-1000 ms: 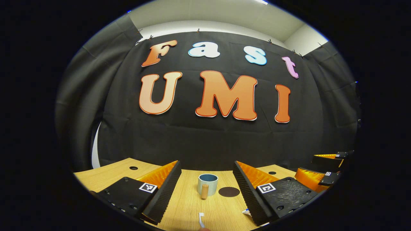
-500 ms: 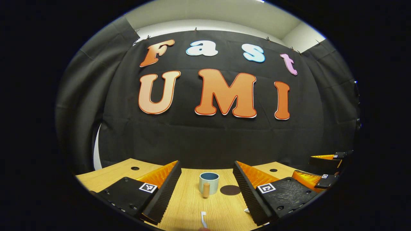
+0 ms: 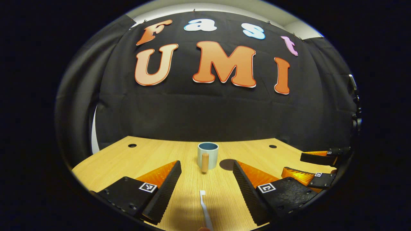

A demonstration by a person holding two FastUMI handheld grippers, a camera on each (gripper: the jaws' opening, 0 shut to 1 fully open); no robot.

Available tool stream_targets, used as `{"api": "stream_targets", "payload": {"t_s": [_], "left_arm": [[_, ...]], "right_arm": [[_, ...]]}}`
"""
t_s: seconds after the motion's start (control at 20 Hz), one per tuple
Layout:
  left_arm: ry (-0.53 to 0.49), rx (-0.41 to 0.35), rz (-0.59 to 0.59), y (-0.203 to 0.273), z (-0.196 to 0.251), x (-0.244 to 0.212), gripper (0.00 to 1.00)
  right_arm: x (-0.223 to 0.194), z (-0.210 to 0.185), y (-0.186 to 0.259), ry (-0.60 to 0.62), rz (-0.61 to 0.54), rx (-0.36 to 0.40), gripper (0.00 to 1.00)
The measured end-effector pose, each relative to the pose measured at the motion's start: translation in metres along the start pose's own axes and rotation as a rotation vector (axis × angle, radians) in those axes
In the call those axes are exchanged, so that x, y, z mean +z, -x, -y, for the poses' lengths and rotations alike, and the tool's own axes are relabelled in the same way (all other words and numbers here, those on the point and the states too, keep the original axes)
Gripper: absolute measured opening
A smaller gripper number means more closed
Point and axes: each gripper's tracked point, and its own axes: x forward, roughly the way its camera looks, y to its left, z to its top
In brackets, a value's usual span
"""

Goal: Put the toothbrush and toothpaste on the desktop into the cup, then pick up the cup and place it on the coaster on the desktop.

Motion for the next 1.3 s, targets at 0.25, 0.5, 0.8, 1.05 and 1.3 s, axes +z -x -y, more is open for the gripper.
{"api": "stream_targets", "payload": {"t_s": [0.25,0.5,0.8,1.05,1.3], "left_arm": [[-0.034,0.008,-0.132,-0.004,-0.002,-0.048,0.97],[-0.058,0.022,-0.262,-0.012,-0.008,-0.091,0.98],[-0.053,0.04,-0.373,-0.017,-0.014,-0.124,0.98],[-0.028,0.037,-0.451,-0.018,-0.006,-0.148,0.98],[-0.029,0.038,-0.5,-0.017,-0.002,-0.151,0.98]], "right_arm": [[-0.038,-0.013,-0.01,-0.011,-0.118,0.032,1.0],[-0.07,-0.025,-0.02,0.023,-0.221,0.052,1.0],[-0.101,-0.036,-0.027,0.046,-0.329,0.077,0.94],[-0.11,-0.046,-0.032,0.034,-0.382,0.097,0.8],[-0.109,-0.049,-0.034,-0.029,-0.411,0.098,0.54]]}}
